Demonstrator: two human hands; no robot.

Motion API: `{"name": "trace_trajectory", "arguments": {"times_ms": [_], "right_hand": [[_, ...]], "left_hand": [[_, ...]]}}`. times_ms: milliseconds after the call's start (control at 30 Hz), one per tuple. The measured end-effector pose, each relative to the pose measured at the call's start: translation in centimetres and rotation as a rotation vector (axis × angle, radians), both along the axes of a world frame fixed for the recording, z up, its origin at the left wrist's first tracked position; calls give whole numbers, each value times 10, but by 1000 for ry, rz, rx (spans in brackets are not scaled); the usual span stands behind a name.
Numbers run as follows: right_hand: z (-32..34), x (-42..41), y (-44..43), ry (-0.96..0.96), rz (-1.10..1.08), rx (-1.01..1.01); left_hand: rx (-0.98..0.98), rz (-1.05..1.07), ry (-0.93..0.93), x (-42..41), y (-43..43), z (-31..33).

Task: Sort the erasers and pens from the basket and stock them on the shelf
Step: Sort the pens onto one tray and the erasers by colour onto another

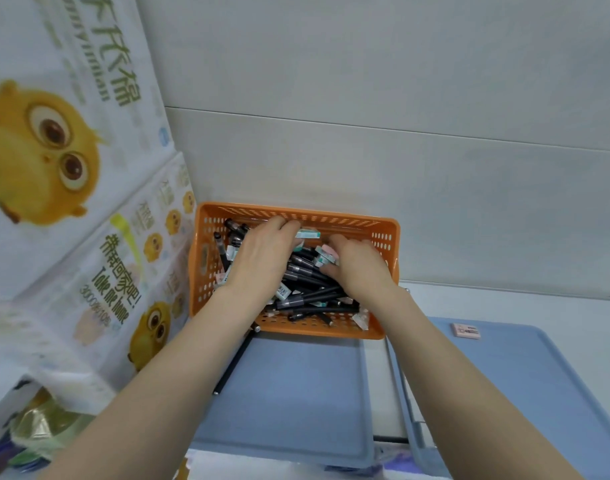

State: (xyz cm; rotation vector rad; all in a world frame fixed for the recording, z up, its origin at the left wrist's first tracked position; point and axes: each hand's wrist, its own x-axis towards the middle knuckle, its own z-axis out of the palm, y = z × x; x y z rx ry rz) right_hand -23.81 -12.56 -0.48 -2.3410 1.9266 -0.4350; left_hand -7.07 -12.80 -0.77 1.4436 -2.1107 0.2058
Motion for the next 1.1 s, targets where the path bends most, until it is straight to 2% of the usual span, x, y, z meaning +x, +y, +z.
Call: {"name": "trace_trajectory", "arguments": {"times_ms": [200,367,467,600,667,767,967,1100], "right_hand": [[-1,0,-4,29,3,-25],[-5,1,-1,71,-51,-107],[2,3,4,-57,-28,-128],[8,7,18,-415,23,-36],[6,8,25,-564,34,15],[0,6,32,-660,45,39],[-11,5,40,-670,21,37],[-16,6,45,-691,25,10]], "left_hand": [[101,10,184,3,19,-10],[227,34,407,3,25,-18],[315,43,578,2,28,-16],[517,32,957,-6,33,-7],[593,1,1079,-9,35,-8],[579,-7,980,-11,38,-12],[482,12,796,-14,42,-23],[447,13,753,-12,43,-27]]}}
